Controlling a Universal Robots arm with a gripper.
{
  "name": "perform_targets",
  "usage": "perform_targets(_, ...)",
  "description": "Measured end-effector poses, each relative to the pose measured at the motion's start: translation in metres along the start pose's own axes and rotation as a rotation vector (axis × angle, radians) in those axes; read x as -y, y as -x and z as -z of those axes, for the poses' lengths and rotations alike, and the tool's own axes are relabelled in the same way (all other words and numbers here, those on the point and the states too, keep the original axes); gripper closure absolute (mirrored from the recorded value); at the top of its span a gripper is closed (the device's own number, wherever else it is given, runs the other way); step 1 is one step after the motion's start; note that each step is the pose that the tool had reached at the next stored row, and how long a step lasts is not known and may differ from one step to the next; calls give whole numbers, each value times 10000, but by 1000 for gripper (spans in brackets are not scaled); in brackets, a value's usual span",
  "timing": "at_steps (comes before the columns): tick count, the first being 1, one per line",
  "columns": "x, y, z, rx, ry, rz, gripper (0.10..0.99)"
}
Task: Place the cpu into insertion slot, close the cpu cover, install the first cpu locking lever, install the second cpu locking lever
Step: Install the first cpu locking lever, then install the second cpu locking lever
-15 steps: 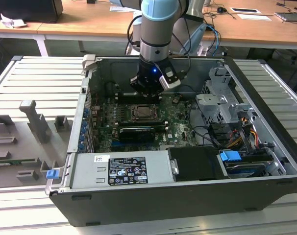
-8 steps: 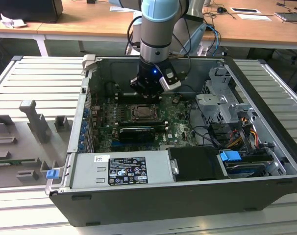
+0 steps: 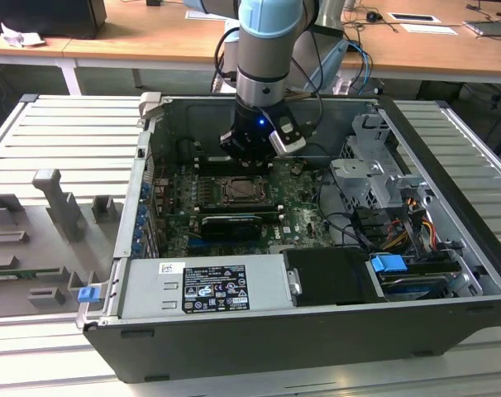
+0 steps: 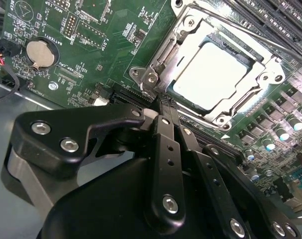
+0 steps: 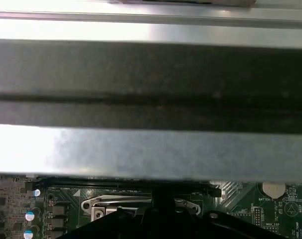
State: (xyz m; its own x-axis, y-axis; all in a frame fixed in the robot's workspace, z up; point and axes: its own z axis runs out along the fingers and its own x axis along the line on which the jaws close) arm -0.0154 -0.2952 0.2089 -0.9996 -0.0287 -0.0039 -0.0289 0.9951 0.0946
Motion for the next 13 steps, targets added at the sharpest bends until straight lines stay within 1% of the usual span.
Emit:
perform_targets(6,16,0,2,0,-1,1,980)
perform_targets(9,58,-1,6,0,0,0,980)
perform_targets(13,90,-2,9,0,0,0,980)
